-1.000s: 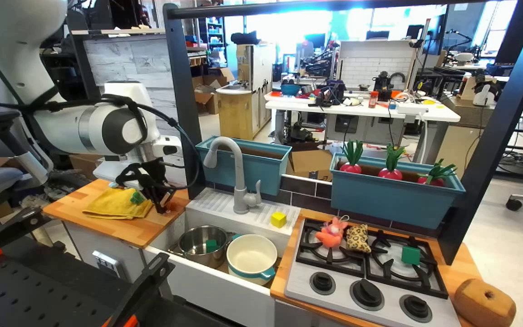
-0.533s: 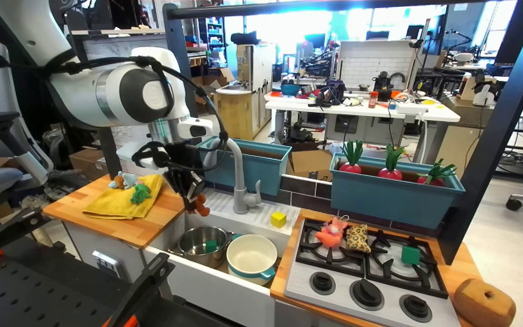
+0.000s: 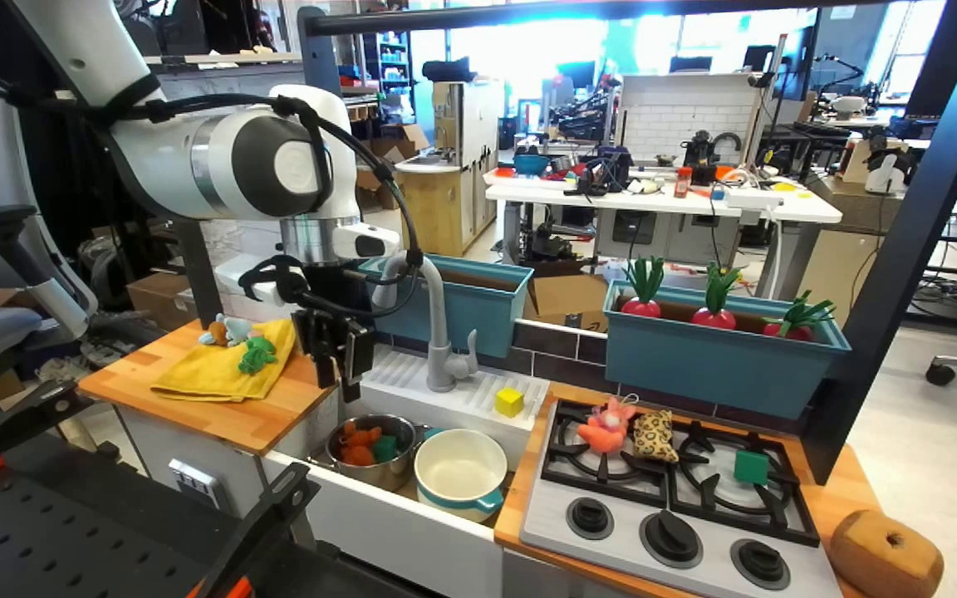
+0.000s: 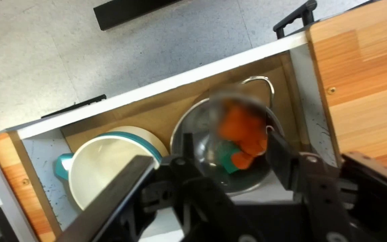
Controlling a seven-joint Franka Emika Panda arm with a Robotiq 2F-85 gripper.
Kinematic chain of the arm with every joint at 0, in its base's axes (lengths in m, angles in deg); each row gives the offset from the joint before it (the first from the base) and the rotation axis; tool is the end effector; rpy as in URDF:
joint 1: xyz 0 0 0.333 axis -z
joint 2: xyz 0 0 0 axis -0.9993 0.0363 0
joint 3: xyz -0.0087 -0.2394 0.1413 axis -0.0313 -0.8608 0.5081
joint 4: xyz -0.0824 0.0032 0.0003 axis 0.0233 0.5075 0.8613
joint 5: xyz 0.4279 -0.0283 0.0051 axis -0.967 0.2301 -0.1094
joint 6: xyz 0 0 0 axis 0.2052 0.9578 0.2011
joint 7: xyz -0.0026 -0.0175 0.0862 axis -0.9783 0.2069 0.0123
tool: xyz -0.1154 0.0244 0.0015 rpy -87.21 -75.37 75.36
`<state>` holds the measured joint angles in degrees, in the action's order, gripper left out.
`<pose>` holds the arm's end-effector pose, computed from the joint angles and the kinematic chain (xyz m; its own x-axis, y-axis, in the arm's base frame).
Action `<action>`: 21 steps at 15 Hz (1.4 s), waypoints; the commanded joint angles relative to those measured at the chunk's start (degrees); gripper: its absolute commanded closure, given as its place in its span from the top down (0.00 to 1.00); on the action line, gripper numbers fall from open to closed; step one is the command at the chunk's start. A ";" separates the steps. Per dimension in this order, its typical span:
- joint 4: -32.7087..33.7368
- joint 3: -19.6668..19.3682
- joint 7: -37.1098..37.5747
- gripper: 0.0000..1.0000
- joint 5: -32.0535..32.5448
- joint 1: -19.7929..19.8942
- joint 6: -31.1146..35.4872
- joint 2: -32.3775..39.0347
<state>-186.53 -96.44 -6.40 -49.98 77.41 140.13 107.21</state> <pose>0.5684 0.0280 -0.0250 0.9522 -0.2758 -0.1309 -0.2598 -0.9572 0.1275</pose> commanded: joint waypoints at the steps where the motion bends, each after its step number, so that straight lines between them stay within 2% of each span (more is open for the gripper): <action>1: -5.54 5.20 -3.99 0.96 -1.20 1.17 9.44 -4.39; 4: -6.68 8.51 -6.12 1.00 -0.37 -0.60 17.78 -4.38; 5: -4.14 6.54 -4.27 0.96 -0.85 -0.57 13.89 -2.47; 6: -4.60 7.51 -4.81 1.00 -0.94 -1.04 15.51 -2.69; 10: -4.90 7.98 -5.36 1.00 -0.92 -1.59 16.54 -2.76; 12: -3.23 11.06 -7.65 1.00 -1.57 0.14 21.22 -0.40; 15: 1.36 16.87 -9.68 1.00 -3.50 1.89 24.69 4.00; 18: 6.68 17.55 -10.21 1.00 -3.03 0.08 25.37 8.58; 20: 9.61 16.50 -9.93 0.72 -2.76 -1.36 24.61 10.68; 21: 10.99 16.00 -9.68 0.67 -2.79 -1.85 24.11 11.61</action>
<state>-180.77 -79.51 -14.94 -51.96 76.84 163.87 114.97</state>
